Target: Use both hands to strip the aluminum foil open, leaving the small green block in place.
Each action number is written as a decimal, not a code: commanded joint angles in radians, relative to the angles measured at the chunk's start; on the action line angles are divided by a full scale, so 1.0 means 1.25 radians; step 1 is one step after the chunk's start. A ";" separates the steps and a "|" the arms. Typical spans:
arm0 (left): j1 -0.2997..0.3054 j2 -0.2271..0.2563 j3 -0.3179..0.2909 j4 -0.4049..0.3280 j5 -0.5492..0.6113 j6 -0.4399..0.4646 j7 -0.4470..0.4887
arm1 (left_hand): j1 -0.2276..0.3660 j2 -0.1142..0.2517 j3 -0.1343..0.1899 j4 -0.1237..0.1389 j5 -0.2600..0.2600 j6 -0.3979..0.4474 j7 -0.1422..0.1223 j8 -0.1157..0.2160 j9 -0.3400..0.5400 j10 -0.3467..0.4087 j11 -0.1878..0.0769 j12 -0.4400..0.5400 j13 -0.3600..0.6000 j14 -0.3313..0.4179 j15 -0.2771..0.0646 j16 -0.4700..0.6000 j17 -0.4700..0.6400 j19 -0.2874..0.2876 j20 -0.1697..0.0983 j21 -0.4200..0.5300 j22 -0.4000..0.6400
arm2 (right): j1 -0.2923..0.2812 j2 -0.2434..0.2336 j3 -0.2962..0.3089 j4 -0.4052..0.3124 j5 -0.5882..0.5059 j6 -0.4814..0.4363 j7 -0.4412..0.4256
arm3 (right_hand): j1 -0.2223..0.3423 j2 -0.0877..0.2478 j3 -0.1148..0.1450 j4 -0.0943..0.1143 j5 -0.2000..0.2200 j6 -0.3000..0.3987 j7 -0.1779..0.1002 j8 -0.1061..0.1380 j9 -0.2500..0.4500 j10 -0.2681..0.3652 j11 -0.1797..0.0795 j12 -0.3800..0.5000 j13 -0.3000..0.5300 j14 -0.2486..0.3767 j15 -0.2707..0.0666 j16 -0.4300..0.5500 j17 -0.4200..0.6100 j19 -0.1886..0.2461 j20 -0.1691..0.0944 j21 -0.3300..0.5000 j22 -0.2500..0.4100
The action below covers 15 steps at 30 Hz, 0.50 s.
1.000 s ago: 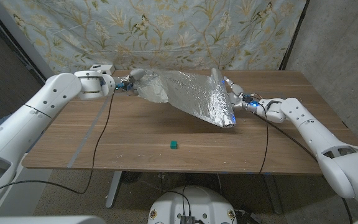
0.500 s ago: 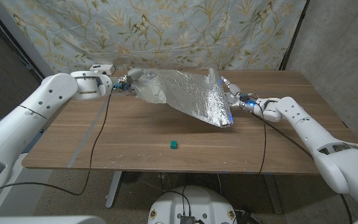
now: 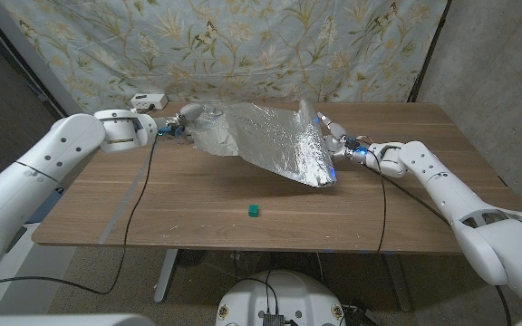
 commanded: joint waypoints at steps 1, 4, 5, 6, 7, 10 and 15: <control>0.026 0.009 -0.019 -0.003 -0.027 -0.011 0.006 | 0.009 0.001 0.000 0.002 0.001 0.004 0.004 -0.002 0.004 0.006 -0.009 -0.004 0.003 0.005 -0.001 -0.006 0.001 -0.004 0.001 0.007 0.000 | 0.007 0.003 -0.010 0.008 0.001 -0.010 -0.008 | 0.002 0.007 -0.004 0.002 0.004 0.000 0.035 0.004 0.001 0.008 0.000 0.002 0.004 0.008 0.000 -0.001 0.001 0.004 0.001 -0.002 0.001; 0.020 0.011 -0.017 -0.003 -0.035 -0.005 0.014 | 0.008 0.000 -0.001 0.003 0.001 0.005 0.002 -0.002 0.004 0.006 -0.009 -0.005 0.001 0.005 0.000 -0.006 0.001 -0.004 0.001 0.008 -0.001 | 0.028 0.008 -0.019 0.031 -0.006 -0.017 -0.002 | 0.002 0.008 -0.005 0.002 0.004 0.000 0.035 0.004 0.001 0.009 -0.001 0.002 0.004 0.009 0.000 -0.001 0.001 0.005 0.002 -0.002 0.001; 0.017 0.012 -0.016 -0.001 -0.036 -0.003 0.010 | 0.009 0.001 -0.001 0.002 0.001 0.004 0.002 -0.002 0.004 0.006 -0.008 -0.004 0.002 0.006 0.000 -0.006 0.002 -0.004 0.002 0.008 -0.001 | 0.033 0.009 -0.021 0.035 -0.008 -0.020 -0.002 | 0.002 0.008 -0.005 0.002 0.004 0.000 0.035 0.004 0.001 0.010 -0.001 0.002 0.004 0.010 0.000 -0.001 0.001 0.005 0.002 -0.002 0.001; 0.014 0.014 -0.015 0.000 -0.036 -0.001 0.012 | 0.009 0.001 -0.001 0.002 0.001 0.004 0.003 -0.002 0.004 0.006 -0.009 -0.004 0.003 0.006 0.000 -0.005 0.002 -0.004 0.002 0.009 -0.001 | 0.038 0.010 -0.023 0.038 -0.011 -0.022 -0.001 | 0.002 0.008 -0.005 0.002 0.004 0.000 0.034 0.004 0.001 0.010 -0.001 0.002 0.004 0.010 -0.001 -0.001 0.001 0.004 0.001 -0.002 0.001; 0.012 0.015 -0.014 0.002 -0.035 -0.002 0.007 | 0.009 0.001 -0.001 0.002 0.001 0.005 0.003 -0.002 0.004 0.008 -0.008 -0.004 0.002 0.006 0.001 -0.006 0.002 -0.004 0.002 0.009 -0.001 | 0.041 0.010 -0.025 0.040 -0.013 -0.024 -0.001 | 0.002 0.009 -0.005 0.003 0.004 0.000 0.034 0.004 0.001 0.011 -0.001 0.003 0.004 0.010 -0.001 -0.002 0.001 0.005 0.002 -0.002 0.001; 0.011 0.017 -0.017 0.003 -0.037 -0.004 0.012 | 0.009 0.001 -0.001 0.002 0.001 0.005 0.003 -0.002 0.004 0.007 -0.008 -0.004 0.003 0.007 0.000 -0.006 0.002 -0.004 0.002 0.010 -0.001 | 0.047 0.010 -0.026 0.042 -0.017 -0.031 -0.003 | 0.002 0.010 -0.005 0.003 0.004 0.000 0.034 0.003 0.001 0.012 -0.001 0.003 0.004 0.012 -0.001 -0.001 0.002 0.005 0.002 -0.002 0.001; 0.020 0.023 -0.026 -0.006 -0.046 -0.007 0.022 | 0.009 0.001 -0.001 0.002 0.000 0.005 0.003 -0.002 0.004 0.007 -0.008 -0.004 0.003 0.007 -0.001 -0.006 0.002 -0.004 0.002 0.011 -0.001 | 0.054 0.007 -0.028 0.049 -0.023 -0.037 0.002 | 0.001 0.011 -0.007 0.004 0.004 0.000 0.035 0.004 0.001 0.012 -0.001 0.003 0.004 0.012 -0.001 -0.002 0.002 0.005 0.002 -0.002 0.001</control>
